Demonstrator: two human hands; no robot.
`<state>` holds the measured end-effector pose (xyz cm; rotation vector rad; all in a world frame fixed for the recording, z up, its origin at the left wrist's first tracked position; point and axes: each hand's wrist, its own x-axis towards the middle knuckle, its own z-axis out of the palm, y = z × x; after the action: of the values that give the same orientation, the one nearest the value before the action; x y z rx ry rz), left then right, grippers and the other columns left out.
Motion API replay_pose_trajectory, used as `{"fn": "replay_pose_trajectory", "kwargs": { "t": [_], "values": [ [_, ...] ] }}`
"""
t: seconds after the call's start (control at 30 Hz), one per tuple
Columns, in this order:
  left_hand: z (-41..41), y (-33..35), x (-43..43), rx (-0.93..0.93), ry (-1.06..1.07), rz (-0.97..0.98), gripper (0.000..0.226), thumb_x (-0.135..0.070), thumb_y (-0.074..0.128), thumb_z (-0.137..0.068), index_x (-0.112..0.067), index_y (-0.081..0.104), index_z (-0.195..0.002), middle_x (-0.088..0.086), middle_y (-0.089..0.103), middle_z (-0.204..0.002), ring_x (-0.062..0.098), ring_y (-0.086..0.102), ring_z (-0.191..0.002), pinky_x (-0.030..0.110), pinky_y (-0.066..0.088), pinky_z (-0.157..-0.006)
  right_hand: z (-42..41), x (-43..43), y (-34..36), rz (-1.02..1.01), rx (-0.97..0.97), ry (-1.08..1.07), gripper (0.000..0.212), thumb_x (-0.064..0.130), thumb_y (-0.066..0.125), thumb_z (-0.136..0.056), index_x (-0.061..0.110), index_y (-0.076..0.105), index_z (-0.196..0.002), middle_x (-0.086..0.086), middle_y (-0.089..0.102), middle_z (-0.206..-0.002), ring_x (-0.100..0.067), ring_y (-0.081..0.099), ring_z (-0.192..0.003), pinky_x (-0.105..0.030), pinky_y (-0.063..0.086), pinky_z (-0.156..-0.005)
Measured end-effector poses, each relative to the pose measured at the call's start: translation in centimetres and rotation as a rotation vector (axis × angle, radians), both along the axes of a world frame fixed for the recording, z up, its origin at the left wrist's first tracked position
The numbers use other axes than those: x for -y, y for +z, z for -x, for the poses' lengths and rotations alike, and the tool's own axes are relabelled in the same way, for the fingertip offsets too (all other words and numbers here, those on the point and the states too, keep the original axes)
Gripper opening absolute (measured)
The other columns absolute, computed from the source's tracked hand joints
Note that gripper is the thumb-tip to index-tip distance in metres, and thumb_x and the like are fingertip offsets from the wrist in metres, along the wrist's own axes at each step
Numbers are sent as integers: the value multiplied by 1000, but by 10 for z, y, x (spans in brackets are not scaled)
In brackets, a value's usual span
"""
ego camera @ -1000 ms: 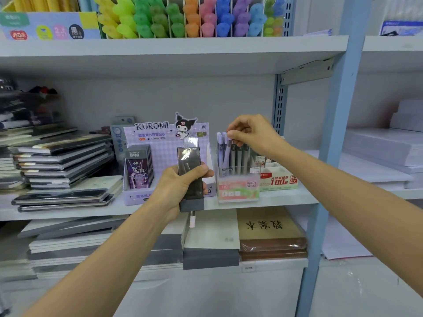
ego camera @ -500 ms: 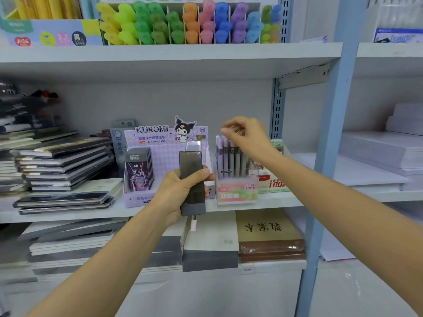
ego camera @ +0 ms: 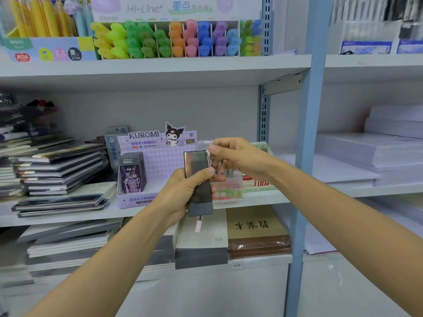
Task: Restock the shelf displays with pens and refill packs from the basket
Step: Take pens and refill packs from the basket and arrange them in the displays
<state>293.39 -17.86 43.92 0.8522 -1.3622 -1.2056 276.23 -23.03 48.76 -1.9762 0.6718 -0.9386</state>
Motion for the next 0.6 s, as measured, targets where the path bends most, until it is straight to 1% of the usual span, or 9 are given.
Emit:
{"fn": "replay_pose_trajectory", "kwargs": {
  "t": [0.07, 0.1, 0.17, 0.2, 0.27, 0.33, 0.4, 0.5, 0.6],
  "values": [
    [4, -1, 0, -15, 4, -11, 24, -22, 66, -90, -12, 67, -111, 14, 75, -98, 25, 74, -82, 29, 58, -62, 8, 2, -2, 22, -64, 28, 18, 13, 64, -92, 10, 66, -109, -4, 70, -89, -12, 66, -82, -22, 54, -76],
    [6, -1, 0, -4, 5, -10, 24, -23, 66, -90, -12, 67, -111, 15, 75, -99, 24, 74, -80, 29, 57, -61, 12, 3, -2, 26, -77, 27, 19, 8, 67, -89, 12, 66, -107, 0, 71, -91, -11, 67, -85, -22, 54, -79],
    [11, -2, 0, -17, 15, -18, 26, -22, 67, -89, -11, 67, -112, 15, 75, -98, 20, 73, -73, 27, 57, -59, 18, 4, -3, 14, -74, -6, 24, 4, 70, -85, 14, 66, -107, 3, 71, -89, -9, 67, -86, -21, 54, -80],
    [13, -2, 1, -43, 17, -29, 27, -20, 67, -89, -9, 66, -113, 16, 75, -97, 21, 73, -73, 28, 57, -59, 21, 5, -3, 12, -66, -40, 26, 5, 70, -85, 14, 66, -108, 2, 71, -90, -9, 68, -86, -23, 55, -81],
    [15, -1, 4, -68, -3, -51, 27, -17, 65, -90, -6, 63, -115, 17, 74, -99, 27, 74, -84, 36, 61, -66, 27, 4, -3, 33, -20, -129, 23, 10, 69, -86, 14, 68, -109, -1, 71, -89, -9, 66, -80, -22, 56, -78],
    [17, 0, 6, -31, -13, -47, 30, -17, 64, -91, -5, 60, -118, 17, 74, -102, 32, 72, -94, 47, 59, -79, 32, 2, -3, 64, 90, -223, 18, 12, 68, -88, 10, 71, -105, 1, 70, -82, -6, 62, -70, -19, 54, -68],
    [20, 2, 10, 2, 11, -44, 31, -17, 64, -91, -5, 59, -119, 16, 74, -102, 32, 72, -95, 50, 57, -86, 33, 0, -3, 80, 178, -285, 17, 12, 66, -89, 5, 71, -104, 0, 68, -77, -6, 61, -65, -18, 52, -64],
    [25, 4, 13, -3, 56, -54, 31, -17, 65, -91, -5, 60, -119, 16, 74, -100, 31, 72, -93, 49, 57, -86, 32, -4, -7, 42, 149, -226, 21, 14, 62, -92, 4, 67, -110, -5, 67, -80, -8, 63, -66, -20, 54, -67],
    [27, 1, 18, 22, 112, -46, 36, -22, 69, -88, -8, 62, -120, 16, 73, -106, 34, 69, -100, 51, 53, -93, 32, -5, -10, 12, 94, -163, 22, 13, 60, -94, 1, 66, -112, -7, 68, -81, -10, 65, -67, -18, 55, -68]
  ]
}}
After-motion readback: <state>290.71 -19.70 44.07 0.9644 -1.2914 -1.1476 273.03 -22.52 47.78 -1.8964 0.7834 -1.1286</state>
